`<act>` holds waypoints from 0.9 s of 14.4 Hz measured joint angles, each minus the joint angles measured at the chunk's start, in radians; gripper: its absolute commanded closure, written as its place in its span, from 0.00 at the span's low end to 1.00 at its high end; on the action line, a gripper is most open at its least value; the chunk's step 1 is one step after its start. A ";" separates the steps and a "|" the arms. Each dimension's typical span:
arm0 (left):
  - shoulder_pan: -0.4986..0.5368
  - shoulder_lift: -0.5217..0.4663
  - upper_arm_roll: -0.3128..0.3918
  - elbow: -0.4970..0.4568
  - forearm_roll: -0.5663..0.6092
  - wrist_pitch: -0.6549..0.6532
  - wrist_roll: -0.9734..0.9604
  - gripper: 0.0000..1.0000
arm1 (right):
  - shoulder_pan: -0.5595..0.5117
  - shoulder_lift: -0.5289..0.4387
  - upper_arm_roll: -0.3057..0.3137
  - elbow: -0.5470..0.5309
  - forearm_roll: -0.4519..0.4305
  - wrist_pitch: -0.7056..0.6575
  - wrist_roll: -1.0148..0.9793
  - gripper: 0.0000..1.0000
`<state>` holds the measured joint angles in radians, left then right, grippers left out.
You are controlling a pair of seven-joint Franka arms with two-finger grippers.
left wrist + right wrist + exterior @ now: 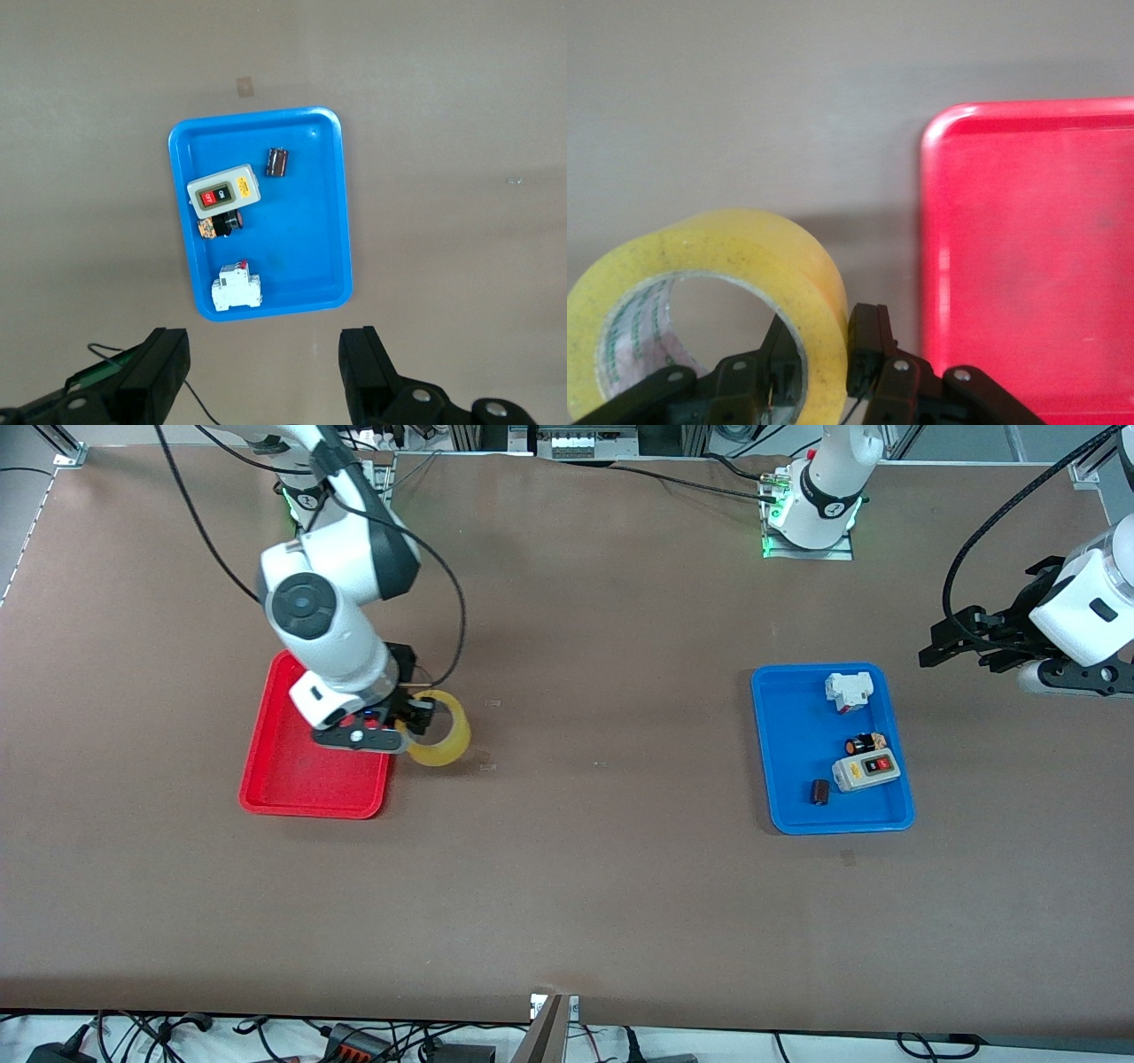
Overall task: Place and move tape with both arms
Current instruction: 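Move the tape roll with the right gripper into the red tray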
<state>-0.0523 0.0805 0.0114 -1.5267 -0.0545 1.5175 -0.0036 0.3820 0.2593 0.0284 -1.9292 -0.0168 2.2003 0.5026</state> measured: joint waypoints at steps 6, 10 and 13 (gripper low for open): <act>-0.004 0.005 -0.025 0.000 0.000 0.012 0.000 0.00 | -0.143 -0.111 -0.001 -0.187 -0.002 -0.002 -0.135 0.96; -0.003 0.006 -0.026 0.000 0.000 0.014 0.000 0.00 | -0.203 -0.125 -0.001 -0.257 -0.004 0.013 -0.193 0.96; -0.001 0.006 -0.026 0.000 0.000 0.015 0.000 0.00 | -0.268 -0.125 -0.001 -0.309 -0.005 0.075 -0.274 0.96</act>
<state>-0.0537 0.0866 -0.0147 -1.5269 -0.0545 1.5321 -0.0036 0.1135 0.1339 0.0269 -2.2381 -0.0216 2.2757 0.2284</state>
